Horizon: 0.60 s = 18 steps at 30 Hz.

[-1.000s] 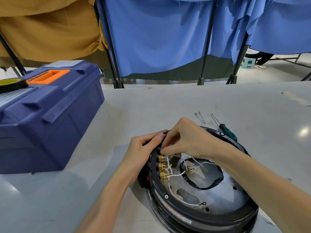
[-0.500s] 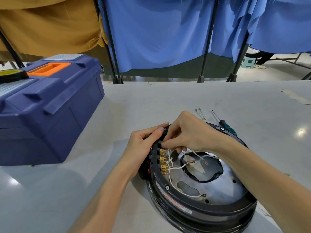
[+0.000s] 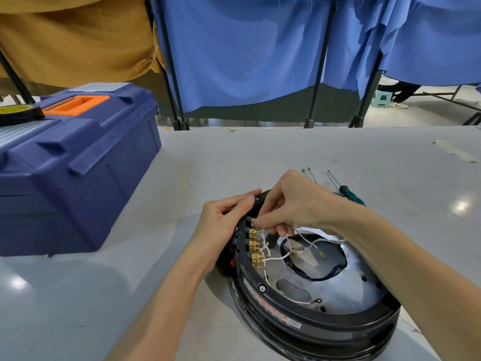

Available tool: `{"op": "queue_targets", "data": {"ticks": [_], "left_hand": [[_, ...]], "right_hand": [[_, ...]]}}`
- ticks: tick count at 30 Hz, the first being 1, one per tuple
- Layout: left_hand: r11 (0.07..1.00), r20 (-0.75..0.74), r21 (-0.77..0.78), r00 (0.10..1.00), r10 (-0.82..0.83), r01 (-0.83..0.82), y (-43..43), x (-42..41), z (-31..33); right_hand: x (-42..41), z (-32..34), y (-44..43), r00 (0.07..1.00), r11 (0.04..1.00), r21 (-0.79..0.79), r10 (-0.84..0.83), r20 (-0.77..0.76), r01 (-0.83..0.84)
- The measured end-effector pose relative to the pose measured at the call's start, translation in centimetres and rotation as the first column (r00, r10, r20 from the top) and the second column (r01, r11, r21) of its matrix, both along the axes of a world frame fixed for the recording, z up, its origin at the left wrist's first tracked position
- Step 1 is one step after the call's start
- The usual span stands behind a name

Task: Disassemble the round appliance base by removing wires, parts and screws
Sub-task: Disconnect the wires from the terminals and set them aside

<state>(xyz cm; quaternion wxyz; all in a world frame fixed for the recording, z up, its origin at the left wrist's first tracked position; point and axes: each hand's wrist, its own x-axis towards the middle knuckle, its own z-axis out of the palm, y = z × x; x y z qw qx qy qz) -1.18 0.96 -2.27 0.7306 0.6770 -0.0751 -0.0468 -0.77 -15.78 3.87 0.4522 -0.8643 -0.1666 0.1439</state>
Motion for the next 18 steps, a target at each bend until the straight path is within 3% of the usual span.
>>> {"op": "queue_targets", "data": {"ticks": [5,10,18], "left_hand": [[0.987,0.009,0.069,0.989,0.145,-0.145,-0.1,-0.1,0.1],[0.884,0.171,0.319,0.938,0.302,-0.343,0.5,0.0,0.4],[0.766,0.264,0.548,0.939,0.221,-0.335,1.1,-0.5,0.6]], "right_hand": [[0.2,0.2,-0.3,0.971,0.997,0.045,-0.054,-0.231,0.066],[0.6,0.4,-0.2,0.922,0.992,0.104,-0.029,-0.386,0.075],[1.2,-0.1,0.4,0.882,0.991,0.132,0.03,-0.471,0.036]]}}
